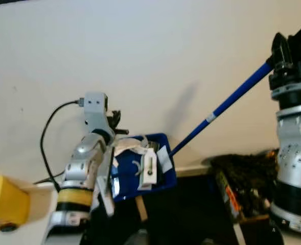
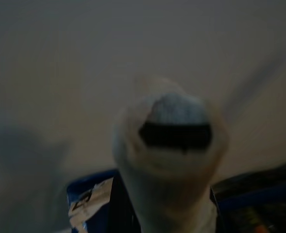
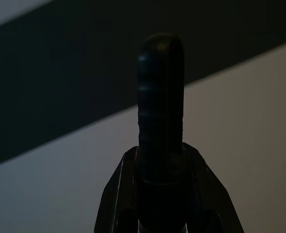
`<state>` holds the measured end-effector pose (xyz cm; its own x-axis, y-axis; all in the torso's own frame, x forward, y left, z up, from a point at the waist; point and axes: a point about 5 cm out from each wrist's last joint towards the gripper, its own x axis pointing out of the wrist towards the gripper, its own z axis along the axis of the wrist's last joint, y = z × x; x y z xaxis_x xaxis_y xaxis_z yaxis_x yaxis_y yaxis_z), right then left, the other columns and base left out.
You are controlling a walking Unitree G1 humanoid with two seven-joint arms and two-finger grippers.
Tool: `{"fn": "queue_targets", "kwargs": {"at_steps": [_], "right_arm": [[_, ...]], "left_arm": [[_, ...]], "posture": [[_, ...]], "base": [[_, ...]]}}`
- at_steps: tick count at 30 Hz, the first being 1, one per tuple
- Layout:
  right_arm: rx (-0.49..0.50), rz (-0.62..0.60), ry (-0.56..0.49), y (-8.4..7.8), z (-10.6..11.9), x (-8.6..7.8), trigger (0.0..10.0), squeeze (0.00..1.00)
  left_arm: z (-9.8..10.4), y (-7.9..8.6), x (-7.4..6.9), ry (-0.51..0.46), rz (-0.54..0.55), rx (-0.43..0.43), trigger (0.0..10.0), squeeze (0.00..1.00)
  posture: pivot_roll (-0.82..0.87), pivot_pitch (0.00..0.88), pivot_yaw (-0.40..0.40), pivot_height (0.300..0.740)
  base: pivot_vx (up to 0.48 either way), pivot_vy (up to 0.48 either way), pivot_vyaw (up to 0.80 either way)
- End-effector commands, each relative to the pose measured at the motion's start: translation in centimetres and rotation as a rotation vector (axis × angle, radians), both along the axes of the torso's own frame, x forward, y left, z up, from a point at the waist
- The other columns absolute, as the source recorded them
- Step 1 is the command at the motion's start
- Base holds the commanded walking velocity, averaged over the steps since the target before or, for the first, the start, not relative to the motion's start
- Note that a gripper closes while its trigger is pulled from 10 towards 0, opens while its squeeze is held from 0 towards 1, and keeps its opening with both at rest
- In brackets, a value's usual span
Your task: Sweep floor
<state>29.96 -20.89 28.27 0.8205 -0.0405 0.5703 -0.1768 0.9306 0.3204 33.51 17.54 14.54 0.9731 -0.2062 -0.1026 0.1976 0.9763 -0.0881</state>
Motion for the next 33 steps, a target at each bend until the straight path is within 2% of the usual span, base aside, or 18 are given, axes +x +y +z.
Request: {"fn": "queue_targets", "kwargs": {"at_steps": [1,15,22,33], "right_arm": [[0.020,0.022,-0.052,0.37,0.96,-0.45,10.0,0.00],[0.017,0.045,-0.037,0.83,0.82,-0.30,10.0,0.00],[0.018,0.051,-0.034,0.99,0.80,-0.31,10.0,0.00],[0.018,0.057,-0.032,1.17,0.79,-0.32,10.0,0.00]], "left_arm": [[0.42,0.09,0.07,-0.028,0.007,0.017,10.0,0.00],[0.35,0.24,0.12,-0.029,0.015,0.015,10.0,0.00],[0.26,0.35,0.17,-0.024,0.022,0.013,10.0,0.00],[0.23,0.39,0.24,-0.025,0.026,0.012,10.0,0.00]], "posture": [[0.03,0.010,0.070,0.740],[0.04,0.013,0.069,0.740],[0.04,0.015,0.068,0.740],[0.04,0.015,0.067,0.740]], "base": [[0.000,-0.435,0.00],[0.000,-0.424,0.00],[0.314,-0.302,0.00],[0.426,0.000,0.00]]}}
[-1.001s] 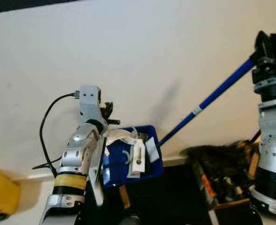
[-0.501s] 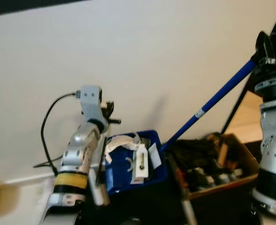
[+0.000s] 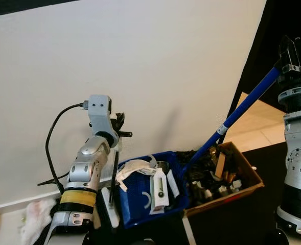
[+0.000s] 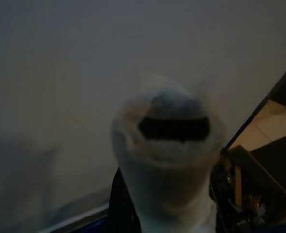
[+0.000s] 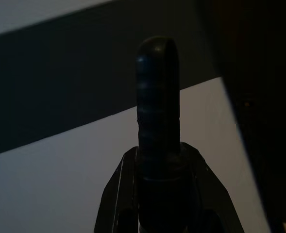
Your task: Sweep floor
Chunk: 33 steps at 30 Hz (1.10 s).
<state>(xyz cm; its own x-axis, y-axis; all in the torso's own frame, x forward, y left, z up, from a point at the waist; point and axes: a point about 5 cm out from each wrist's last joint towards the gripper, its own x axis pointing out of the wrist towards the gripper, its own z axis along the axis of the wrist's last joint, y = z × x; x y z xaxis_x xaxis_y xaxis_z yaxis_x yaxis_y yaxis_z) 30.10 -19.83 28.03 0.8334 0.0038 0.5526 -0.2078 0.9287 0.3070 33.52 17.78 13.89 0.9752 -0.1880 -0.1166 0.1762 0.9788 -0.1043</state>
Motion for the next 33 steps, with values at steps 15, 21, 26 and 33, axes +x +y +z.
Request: {"fn": "queue_targets", "kwargs": {"at_steps": [15,21,26,33], "right_arm": [[0.038,0.027,-0.052,0.27,1.02,-0.40,10.0,0.00],[0.038,0.030,-0.053,0.34,1.07,-0.36,10.0,0.00],[0.039,0.031,-0.052,0.34,1.05,-0.35,10.0,0.00],[0.040,0.030,-0.050,0.39,0.97,-0.34,10.0,0.00]], "left_arm": [[1.02,-0.28,0.14,-0.055,-0.020,0.036,10.0,0.00],[1.03,-0.29,0.15,-0.054,-0.020,0.037,10.0,0.00],[1.01,-0.32,0.13,-0.050,-0.021,0.039,10.0,0.00],[0.67,-0.06,0.14,-0.032,-0.004,0.039,10.0,0.00]], "posture": [[0.04,0.008,0.064,0.740],[0.04,0.007,0.064,0.740],[0.04,0.009,0.066,0.740],[0.04,0.013,0.067,0.740]], "base": [[0.221,-0.273,0.00],[0.000,-0.480,0.00],[0.000,-0.480,0.00],[0.074,-0.452,0.00]]}}
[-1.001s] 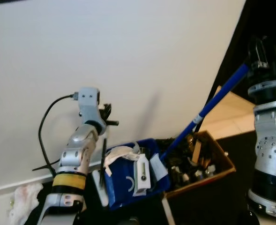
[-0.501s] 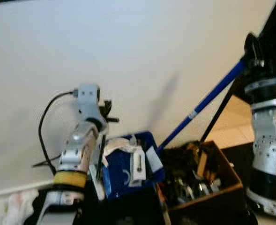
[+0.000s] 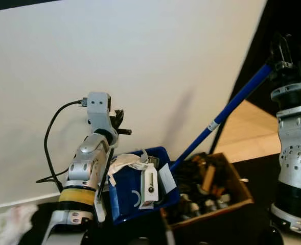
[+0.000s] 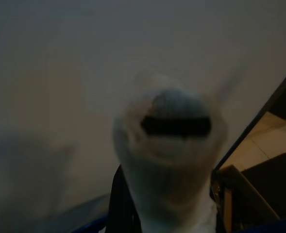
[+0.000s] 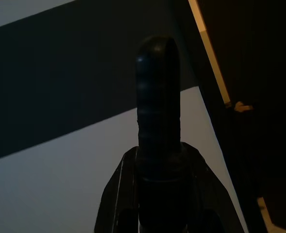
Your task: Sweep floor
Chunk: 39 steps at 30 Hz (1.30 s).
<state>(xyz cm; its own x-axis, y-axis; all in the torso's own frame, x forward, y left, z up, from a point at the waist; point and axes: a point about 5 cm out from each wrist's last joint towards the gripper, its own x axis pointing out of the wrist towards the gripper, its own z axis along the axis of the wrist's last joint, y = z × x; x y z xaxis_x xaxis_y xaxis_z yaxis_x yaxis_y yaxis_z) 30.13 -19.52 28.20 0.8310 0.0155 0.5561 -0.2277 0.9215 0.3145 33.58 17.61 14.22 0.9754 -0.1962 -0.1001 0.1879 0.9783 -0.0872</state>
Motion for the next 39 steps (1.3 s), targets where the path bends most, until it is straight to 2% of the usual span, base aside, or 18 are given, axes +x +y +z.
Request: {"fn": "queue_targets", "kwargs": {"at_steps": [1,5,13,15,31,35,39], "right_arm": [[0.031,0.010,-0.045,0.1,0.8,-0.4,10.0,0.00],[0.033,0.010,-0.042,0.0,0.7,-0.4,10.0,0.00],[0.034,0.011,-0.041,0.0,0.7,-0.4,10.0,0.00],[0.033,0.012,-0.041,0.1,0.7,-0.4,10.0,0.00],[0.022,0.013,-0.043,0.1,0.8,-0.4,10.0,0.00],[-0.063,-0.023,-0.073,-0.1,1.5,-0.6,10.0,0.00],[-0.117,-0.092,-0.099,-1.6,2.4,0.1,10.0,0.00]], "left_arm": [[0.3,0.1,0.1,-0.012,0.006,0.025,10.0,0.00],[0.4,0.1,0.0,-0.013,0.003,0.021,10.0,0.00],[0.2,0.3,0.0,-0.003,0.012,0.025,10.0,0.00],[0.2,0.3,0.0,-0.003,0.022,0.002,10.0,0.00],[0.2,0.3,0.0,-0.008,0.028,-0.013,10.0,0.00],[0.2,0.4,0.0,-0.007,0.029,-0.012,10.0,0.00],[0.0,0.2,-0.1,-0.001,0.023,-0.008,10.0,0.00]], "posture": [[0.04,0.014,0.067,0.740],[0.04,0.016,0.068,0.740],[0.04,0.019,0.067,0.740],[0.04,0.019,0.066,0.740],[0.04,0.023,0.064,0.740],[0.04,0.023,0.066,0.740],[0.04,0.022,0.069,0.740]], "base": [[0.270,-0.379,0.00],[0.338,-0.336,0.00],[0.434,0.000,0.00],[0.458,0.000,0.00],[0.000,0.000,0.00],[0.000,0.000,0.00],[0.000,0.000,0.00]]}}
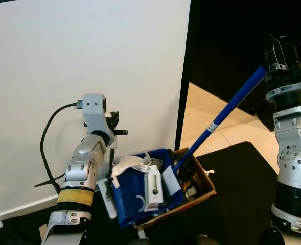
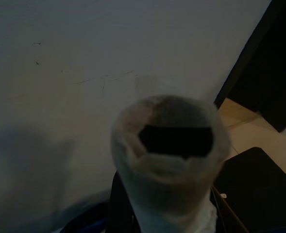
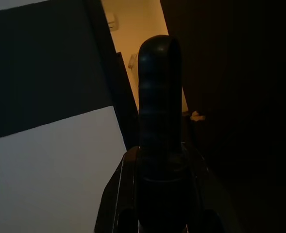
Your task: Sweep floor
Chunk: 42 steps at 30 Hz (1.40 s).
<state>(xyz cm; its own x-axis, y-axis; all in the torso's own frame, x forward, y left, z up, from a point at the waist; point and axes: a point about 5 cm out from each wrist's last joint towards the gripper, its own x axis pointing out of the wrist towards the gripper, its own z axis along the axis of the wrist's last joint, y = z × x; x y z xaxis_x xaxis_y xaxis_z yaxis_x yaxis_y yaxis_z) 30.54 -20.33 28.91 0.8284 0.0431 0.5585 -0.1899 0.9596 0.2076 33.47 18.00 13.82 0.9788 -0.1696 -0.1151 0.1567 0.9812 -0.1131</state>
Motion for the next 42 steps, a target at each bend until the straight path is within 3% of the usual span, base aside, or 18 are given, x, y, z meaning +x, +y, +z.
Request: {"fn": "queue_targets", "kwargs": {"at_steps": [1,6,11,15,17,18,21,23,26,27,28,33,37,42], "right_arm": [[-0.023,-0.062,-0.101,-1.0,1.8,-0.2,10.0,0.00],[-0.095,-0.059,-0.121,-0.3,2.4,0.5,10.0,0.00],[-0.230,0.004,-0.127,2.9,2.3,2.1,10.0,0.00],[-0.277,0.044,-0.126,4.3,1.9,2.7,10.0,0.00],[-0.350,0.098,-0.135,6.4,1.3,3.3,10.0,0.00],[-0.350,0.098,-0.135,6.4,1.3,3.3,10.0,0.00],[-0.492,0.207,-0.187,10.6,0.8,4.1,10.0,0.00],[-0.546,0.254,-0.217,12.4,0.7,4.3,10.0,0.00],[-0.562,0.269,-0.228,12.9,0.7,4.4,10.0,0.00],[-0.631,0.302,-0.276,14.4,0.9,4.5,10.0,0.00],[-0.660,0.309,-0.297,14.9,1.0,4.5,10.0,0.00],[-0.697,0.302,-0.332,15.8,1.6,4.8,10.0,0.00],[-0.763,0.169,-0.460,16.5,2.4,4.9,10.0,0.00],[-0.820,0.165,-0.519,17.6,2.0,4.5,10.0,0.00]], "left_arm": [[0.3,-0.2,0.0,-0.019,-0.008,0.016,10.0,0.00],[0.3,-0.2,0.1,-0.019,-0.009,0.016,10.0,0.00],[0.0,-0.2,-0.1,-0.016,-0.002,0.016,10.0,0.00],[-0.2,-0.2,-0.3,-0.013,0.007,0.013,10.0,0.00],[-0.4,0.0,-0.5,-0.011,0.024,0.009,10.0,0.00],[-0.4,0.0,-0.5,-0.011,0.024,0.009,10.0,0.00],[-0.8,0.2,-1.1,-0.012,0.059,-0.003,10.0,0.00],[-0.9,0.3,-1.6,-0.014,0.078,-0.011,10.0,0.00],[-1.0,0.3,-1.7,-0.015,0.086,-0.014,10.0,0.00],[-1.3,0.4,-2.4,-0.014,0.112,-0.023,10.0,0.00],[-1.4,0.4,-2.6,-0.013,0.121,-0.026,10.0,0.00],[-1.7,0.7,-3.4,-0.012,0.154,-0.035,10.0,0.00],[-2.0,1.3,-4.5,-0.014,0.213,-0.049,10.0,0.00],[-2.0,1.4,-4.9,-0.014,0.226,-0.050,10.0,0.00]], "posture": [[0.04,0.022,0.068,0.740],[0.04,0.021,0.064,0.740],[0.06,0.020,0.043,0.740],[0.07,0.019,0.029,0.740],[0.09,0.019,0.003,0.740],[0.09,0.019,0.003,0.740],[0.12,0.025,-0.041,0.740],[0.14,0.030,-0.065,0.740],[0.15,0.031,-0.071,0.740],[0.18,0.035,-0.109,0.740],[0.18,0.035,-0.109,0.740],[0.20,0.037,-0.149,0.740],[0.24,0.040,-0.188,0.740],[0.25,0.040,-0.200,0.740]], "base": [[0.000,0.000,0.00],[0.000,0.000,0.00],[0.000,0.000,0.00],[0.000,0.000,0.00],[0.000,0.000,0.00],[0.000,0.000,0.00],[0.000,0.000,0.00],[0.000,0.000,0.00],[0.000,0.000,0.00],[0.000,0.000,0.00],[0.000,0.000,0.00],[0.000,0.000,0.00],[0.000,0.000,0.00],[0.000,0.000,0.00]]}}
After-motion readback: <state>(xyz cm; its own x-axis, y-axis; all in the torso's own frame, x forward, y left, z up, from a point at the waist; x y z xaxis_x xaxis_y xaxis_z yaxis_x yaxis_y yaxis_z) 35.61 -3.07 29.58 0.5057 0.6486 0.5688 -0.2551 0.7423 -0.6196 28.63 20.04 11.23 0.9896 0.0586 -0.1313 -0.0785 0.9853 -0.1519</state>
